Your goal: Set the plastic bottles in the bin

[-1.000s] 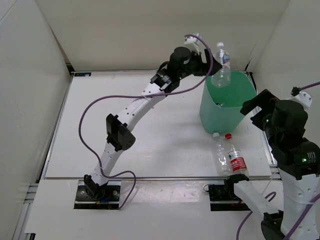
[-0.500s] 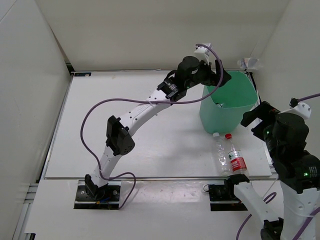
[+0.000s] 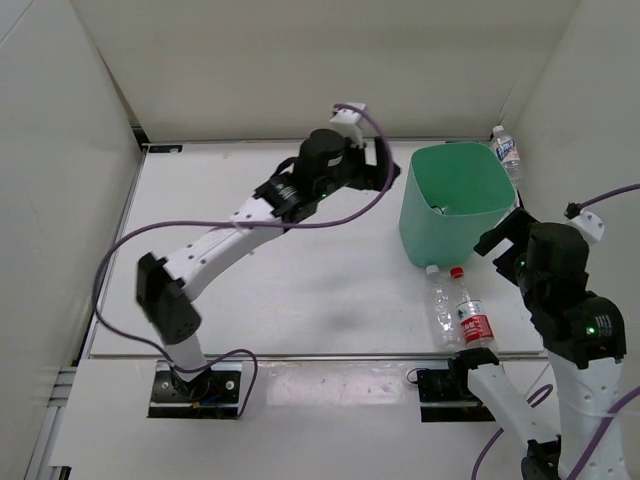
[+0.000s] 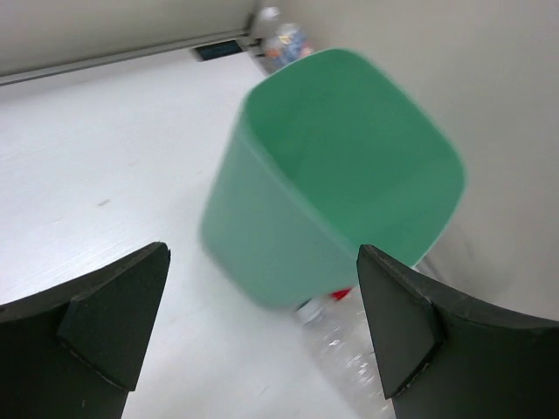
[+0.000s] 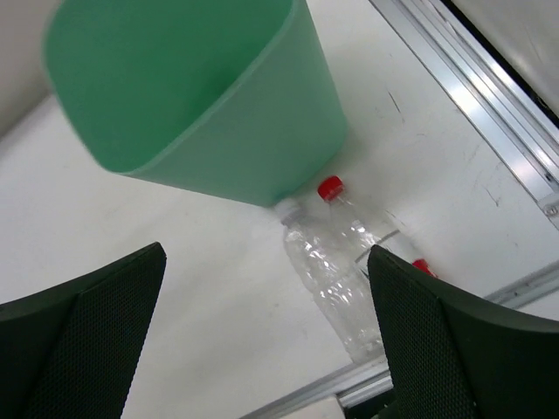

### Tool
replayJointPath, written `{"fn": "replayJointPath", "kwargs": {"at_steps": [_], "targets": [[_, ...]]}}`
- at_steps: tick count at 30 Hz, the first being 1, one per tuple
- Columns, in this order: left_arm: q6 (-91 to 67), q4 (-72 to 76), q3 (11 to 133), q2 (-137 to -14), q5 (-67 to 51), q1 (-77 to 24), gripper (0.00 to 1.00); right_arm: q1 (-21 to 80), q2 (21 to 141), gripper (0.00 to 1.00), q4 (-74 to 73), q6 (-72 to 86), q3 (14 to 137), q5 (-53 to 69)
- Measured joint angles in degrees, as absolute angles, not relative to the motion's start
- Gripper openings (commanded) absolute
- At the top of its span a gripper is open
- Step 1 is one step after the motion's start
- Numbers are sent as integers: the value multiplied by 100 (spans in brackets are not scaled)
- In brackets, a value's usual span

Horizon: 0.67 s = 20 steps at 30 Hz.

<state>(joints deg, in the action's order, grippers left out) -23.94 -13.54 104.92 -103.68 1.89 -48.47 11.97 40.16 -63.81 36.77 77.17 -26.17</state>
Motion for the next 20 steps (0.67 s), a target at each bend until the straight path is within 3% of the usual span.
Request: {"fn": "replayJointPath", "kwargs": {"at_steps": [6, 10, 20], "targets": [[-2255, -1437, 8388, -8484, 1068, -4617, 100, 1197, 3826, 100, -6530, 4005, 6396, -2630], [-2320, -1758, 7511, -7870, 1603, -4431, 100, 1197, 3636, 100, -6663, 4169, 5933, -2429], [-2694, -3103, 6324, -6167, 3116, -3931, 100, 1194, 3907, 100, -6904, 4696, 6099, -2206]]}}
